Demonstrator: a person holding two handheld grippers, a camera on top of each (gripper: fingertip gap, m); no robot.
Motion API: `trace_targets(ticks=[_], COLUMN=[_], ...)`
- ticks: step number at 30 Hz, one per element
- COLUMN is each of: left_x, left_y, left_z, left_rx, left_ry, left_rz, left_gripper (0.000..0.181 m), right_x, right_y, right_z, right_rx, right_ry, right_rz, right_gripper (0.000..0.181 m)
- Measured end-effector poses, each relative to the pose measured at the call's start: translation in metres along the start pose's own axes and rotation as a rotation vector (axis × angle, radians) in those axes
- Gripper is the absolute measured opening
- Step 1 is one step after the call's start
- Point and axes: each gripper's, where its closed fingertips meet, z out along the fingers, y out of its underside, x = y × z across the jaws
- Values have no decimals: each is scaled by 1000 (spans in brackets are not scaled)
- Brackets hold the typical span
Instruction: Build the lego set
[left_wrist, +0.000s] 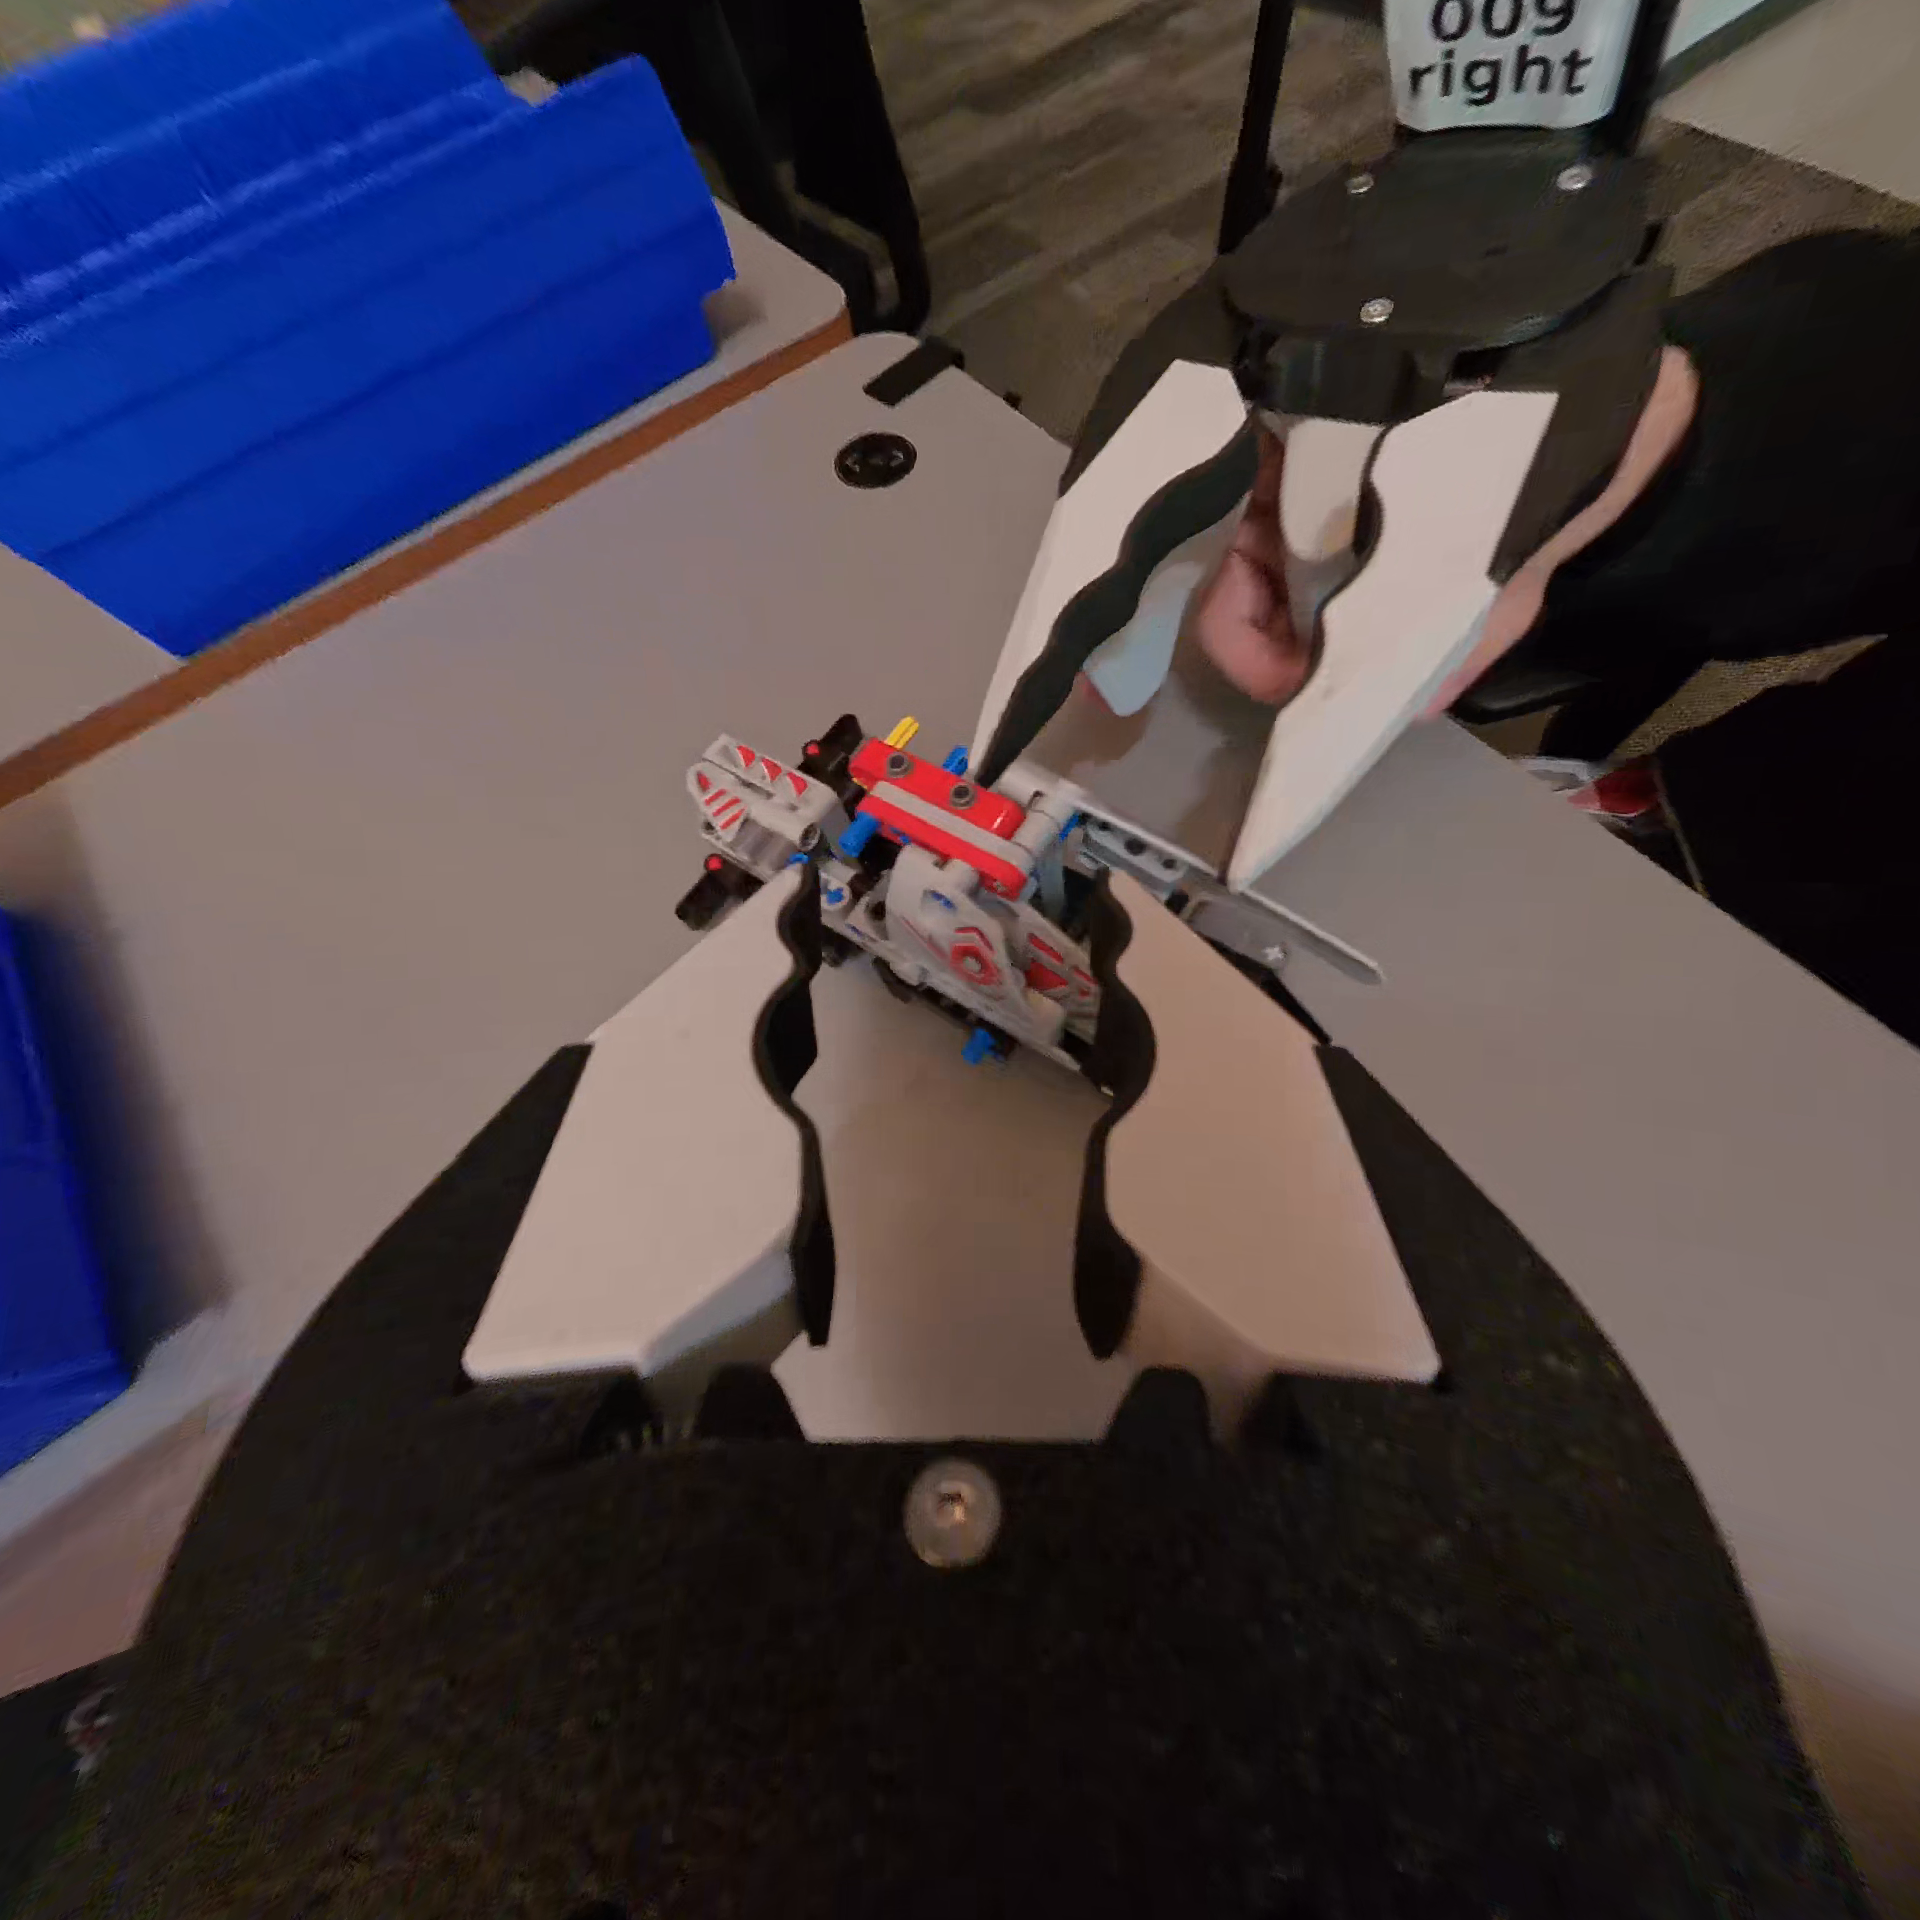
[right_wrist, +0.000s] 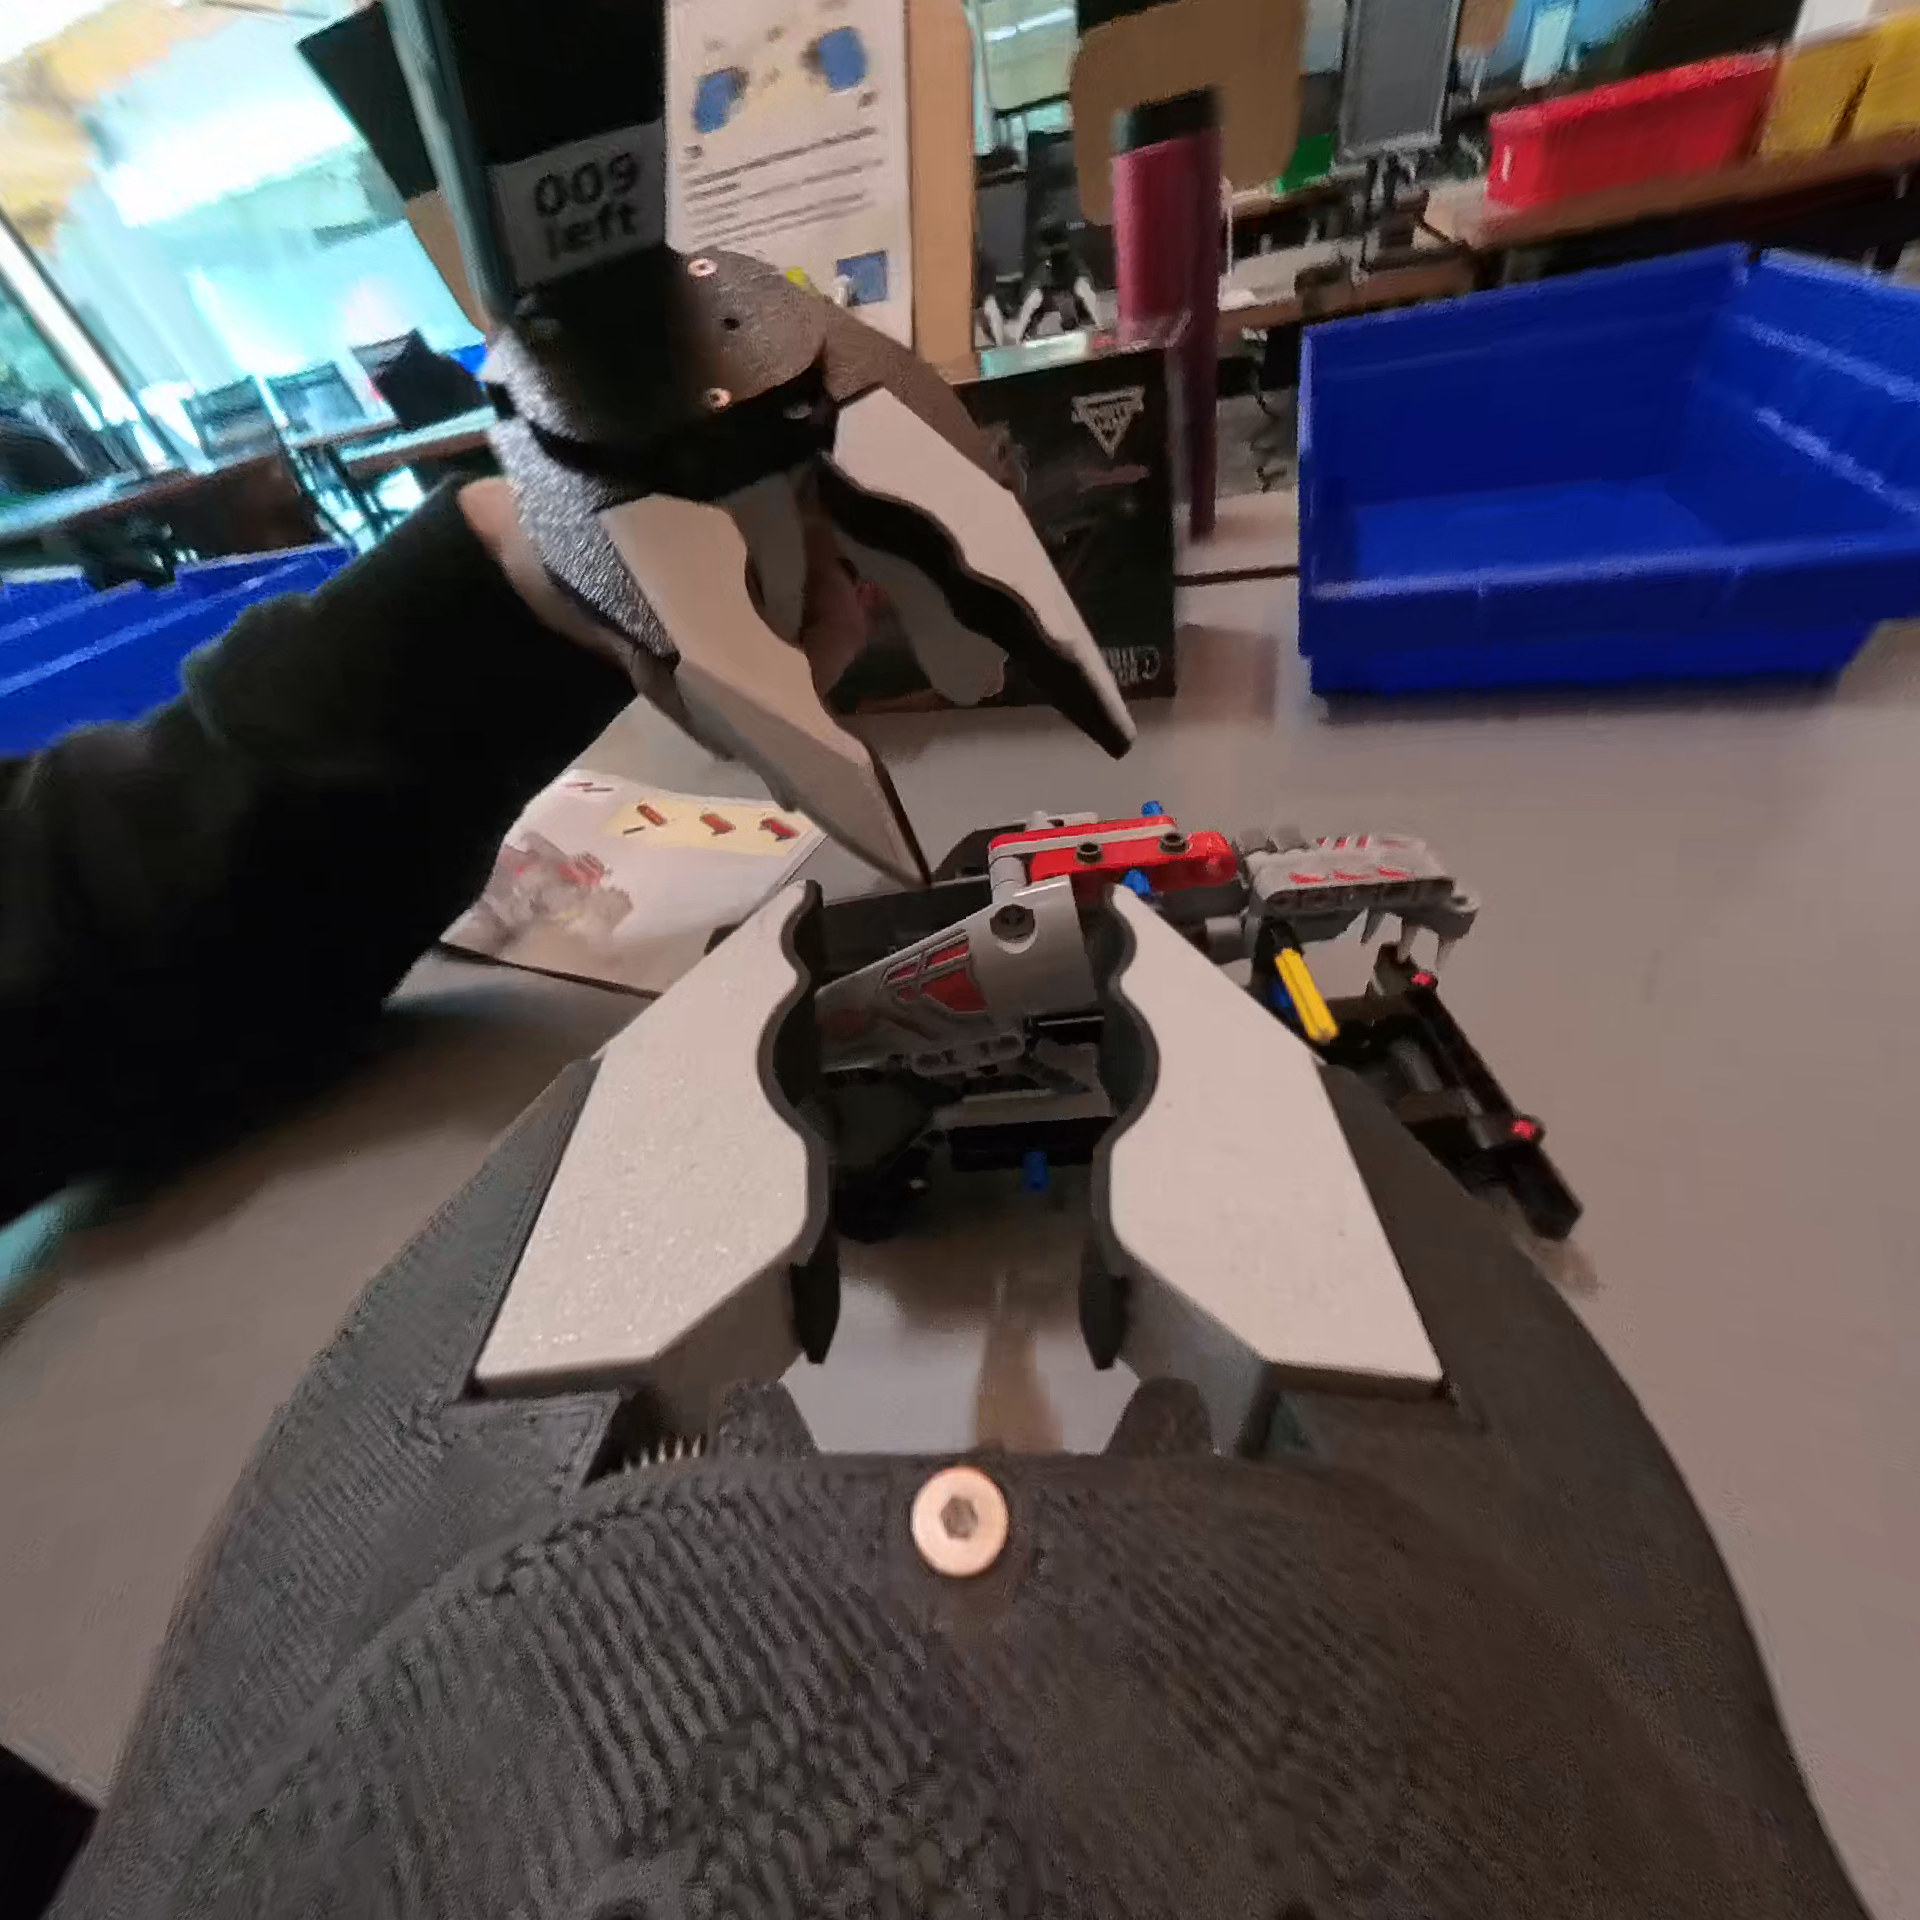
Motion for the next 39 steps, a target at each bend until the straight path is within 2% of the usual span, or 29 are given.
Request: trace_targets(ticks=[1,3,4,6,10,20,24,29,39], left_x=[2,5,3,4,2,2,1,2,1], left_y=[1,6,11,14,13,14,15,15,15], left_z=[3,10,13,16,18,17,17,17,17], left_rx=[-19,-68,-103,-149,-173,-122,-113,-111,-112], left_ry=[-3,-28,-62,-91,-160,-257,-278,-289,-300], left_rz=[-18,-23,-6,9,-31,-133,-138,-138,-138], left_gripper=[51,51,49,39,36,35,35,36,36], right_x=[2,12,13,11,9,9,12,13,13], right_y=[3,14,18,15,11,10,4,3,2], right_z=[1,2,2,2,3,0,-8,-5,-9], right_rx=[-22,-88,-108,-88,-70,-45,18,58,48], right_ry=[20,106,125,129,119,111,73,31,24], right_rz=[41,58,29,21,13,-11,14,84,-13], right_gripper=[49,70,70,63,45,45,28,28,24])
